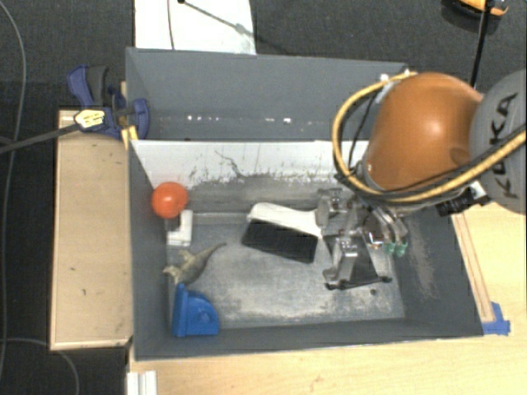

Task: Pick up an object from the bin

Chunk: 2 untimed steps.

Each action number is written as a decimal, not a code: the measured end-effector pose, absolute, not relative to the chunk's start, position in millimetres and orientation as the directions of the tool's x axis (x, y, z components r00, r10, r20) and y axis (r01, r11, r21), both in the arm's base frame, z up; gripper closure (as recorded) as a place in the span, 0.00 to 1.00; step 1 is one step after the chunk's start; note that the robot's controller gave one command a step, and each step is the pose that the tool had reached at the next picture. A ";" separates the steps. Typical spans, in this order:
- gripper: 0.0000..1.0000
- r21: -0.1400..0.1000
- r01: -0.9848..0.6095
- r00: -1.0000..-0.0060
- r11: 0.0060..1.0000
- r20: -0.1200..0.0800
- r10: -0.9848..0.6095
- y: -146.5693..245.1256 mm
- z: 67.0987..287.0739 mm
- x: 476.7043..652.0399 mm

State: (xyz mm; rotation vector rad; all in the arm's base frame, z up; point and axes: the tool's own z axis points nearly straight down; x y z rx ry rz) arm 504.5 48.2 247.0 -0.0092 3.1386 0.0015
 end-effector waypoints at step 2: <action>0.00 0.001 -0.120 -0.993 0.993 -0.009 -0.120 47.3 159.5 552.2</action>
Offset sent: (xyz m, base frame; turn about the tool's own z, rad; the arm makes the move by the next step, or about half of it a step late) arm 0.0559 -0.0084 -0.1060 -0.1300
